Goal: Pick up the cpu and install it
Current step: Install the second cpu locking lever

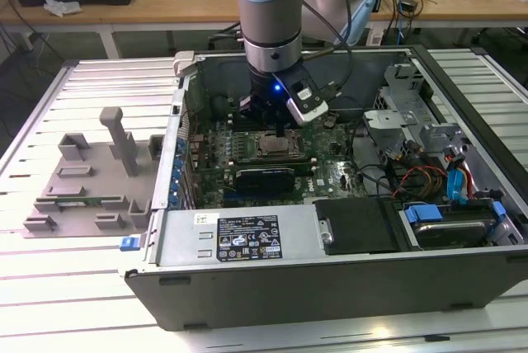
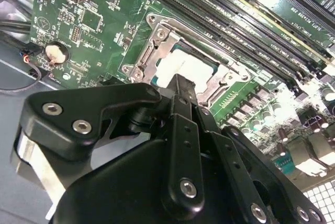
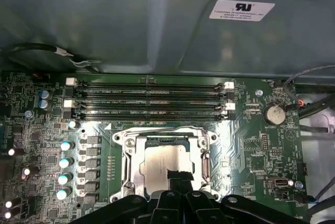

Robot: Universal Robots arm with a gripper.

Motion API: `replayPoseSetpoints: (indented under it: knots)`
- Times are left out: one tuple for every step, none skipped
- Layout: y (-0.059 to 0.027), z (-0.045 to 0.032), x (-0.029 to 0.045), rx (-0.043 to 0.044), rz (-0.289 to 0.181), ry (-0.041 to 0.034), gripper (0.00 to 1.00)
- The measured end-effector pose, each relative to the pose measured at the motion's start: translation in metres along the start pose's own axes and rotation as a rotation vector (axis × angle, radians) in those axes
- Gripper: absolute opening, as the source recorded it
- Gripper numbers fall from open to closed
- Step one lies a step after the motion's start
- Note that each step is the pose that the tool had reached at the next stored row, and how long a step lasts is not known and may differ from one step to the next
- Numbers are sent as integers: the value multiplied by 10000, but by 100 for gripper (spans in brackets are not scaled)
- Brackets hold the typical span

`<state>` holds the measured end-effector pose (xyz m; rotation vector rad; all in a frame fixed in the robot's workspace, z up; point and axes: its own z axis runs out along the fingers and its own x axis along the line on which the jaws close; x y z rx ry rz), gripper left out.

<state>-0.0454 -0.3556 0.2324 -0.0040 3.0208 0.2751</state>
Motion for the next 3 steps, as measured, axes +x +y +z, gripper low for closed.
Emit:
replayPoseSetpoints:
  knots:
    - [0, 0, 1, 0, -1, -3, 11]
    - [0, 0, 1, 0, -1, -5, 11]
    - [0, 0, 1, -1, -1, -6, 11]
